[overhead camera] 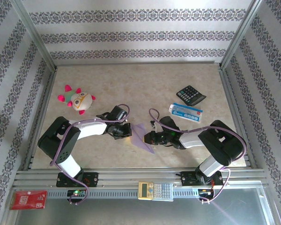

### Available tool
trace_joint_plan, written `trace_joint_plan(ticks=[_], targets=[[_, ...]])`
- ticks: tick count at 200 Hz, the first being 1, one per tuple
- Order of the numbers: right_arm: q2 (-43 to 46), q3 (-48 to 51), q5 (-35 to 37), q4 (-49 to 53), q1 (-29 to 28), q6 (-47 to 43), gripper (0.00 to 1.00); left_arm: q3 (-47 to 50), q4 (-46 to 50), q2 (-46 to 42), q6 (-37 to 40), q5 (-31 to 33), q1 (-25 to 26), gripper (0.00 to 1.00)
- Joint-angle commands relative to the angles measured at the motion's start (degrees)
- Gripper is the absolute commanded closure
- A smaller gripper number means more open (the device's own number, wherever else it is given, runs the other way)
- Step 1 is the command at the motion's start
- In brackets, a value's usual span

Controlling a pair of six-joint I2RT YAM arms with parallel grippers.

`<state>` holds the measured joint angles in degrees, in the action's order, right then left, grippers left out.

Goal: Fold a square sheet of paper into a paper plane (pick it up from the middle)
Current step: Fourth fold the wing at the center of the table.

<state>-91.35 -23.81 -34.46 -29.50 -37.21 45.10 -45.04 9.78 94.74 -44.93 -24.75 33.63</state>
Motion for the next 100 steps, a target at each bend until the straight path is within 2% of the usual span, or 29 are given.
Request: trace_joint_plan(ticks=[1, 100], targets=[[-0.62, 0.83, -1.74, -1.95, 1.06, 0.59, 0.98, -0.93, 2.78, 1.31, 1.97, 1.73, -0.67, 0.94], [-3.49, 1.58, -2.51, -3.98, 2.49, 1.85, 0.98, -2.51, 3.05, 1.55, 2.14, 1.53, -0.82, 0.93]])
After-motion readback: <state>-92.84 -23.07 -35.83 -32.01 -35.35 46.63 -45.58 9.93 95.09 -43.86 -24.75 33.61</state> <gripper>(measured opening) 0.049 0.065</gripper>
